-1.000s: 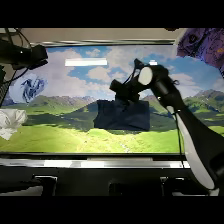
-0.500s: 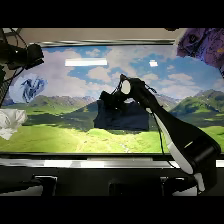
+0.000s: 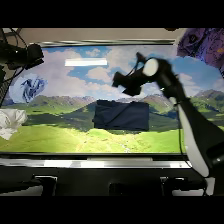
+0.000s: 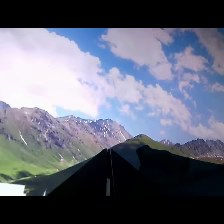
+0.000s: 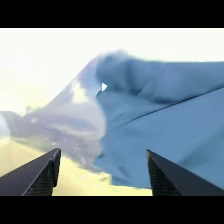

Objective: Fold the clothes and pants, and hang the long-sleeved shirts on hangers.

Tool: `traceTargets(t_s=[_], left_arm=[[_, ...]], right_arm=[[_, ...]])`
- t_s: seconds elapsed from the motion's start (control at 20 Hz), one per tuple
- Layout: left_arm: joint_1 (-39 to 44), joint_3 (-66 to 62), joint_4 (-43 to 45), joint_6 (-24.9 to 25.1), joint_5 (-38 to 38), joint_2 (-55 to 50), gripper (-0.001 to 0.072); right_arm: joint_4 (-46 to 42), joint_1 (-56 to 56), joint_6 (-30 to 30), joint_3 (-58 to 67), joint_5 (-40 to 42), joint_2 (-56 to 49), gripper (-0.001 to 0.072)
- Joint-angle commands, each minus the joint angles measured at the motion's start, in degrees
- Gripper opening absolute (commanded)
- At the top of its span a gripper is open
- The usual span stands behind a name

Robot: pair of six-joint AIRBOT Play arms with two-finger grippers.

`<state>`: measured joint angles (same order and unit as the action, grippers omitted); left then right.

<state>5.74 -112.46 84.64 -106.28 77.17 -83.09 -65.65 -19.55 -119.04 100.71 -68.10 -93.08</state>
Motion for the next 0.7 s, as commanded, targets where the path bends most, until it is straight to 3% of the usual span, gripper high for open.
traceTargets(t_s=[0.0,0.1,0.2,0.35,0.65], left_arm=[[-0.04,-0.04,0.02,0.00,-0.02,0.13,0.0017],[-0.04,-0.04,0.02,0.00,-0.02,0.33,0.0017],[-0.04,-0.04,0.00,0.00,-0.02,0.44,0.0017],[-0.04,-0.04,-0.07,-0.02,-0.02,0.44,0.0017],[-0.04,-0.04,-0.15,-0.02,-0.09,0.42,0.0017]], right_arm=[[2.64,13.20,12.35,2.29,-12.09,4.00,0.0616],[5.44,21.81,21.46,1.60,-18.05,4.26,0.0616],[11.19,29.09,28.41,-2.95,-19.08,4.26,0.0616],[22.03,37.00,37.55,-16.00,-15.80,4.22,0.0616],[28.96,38.93,49.22,-34.05,-7.56,0.46,0.0615]])
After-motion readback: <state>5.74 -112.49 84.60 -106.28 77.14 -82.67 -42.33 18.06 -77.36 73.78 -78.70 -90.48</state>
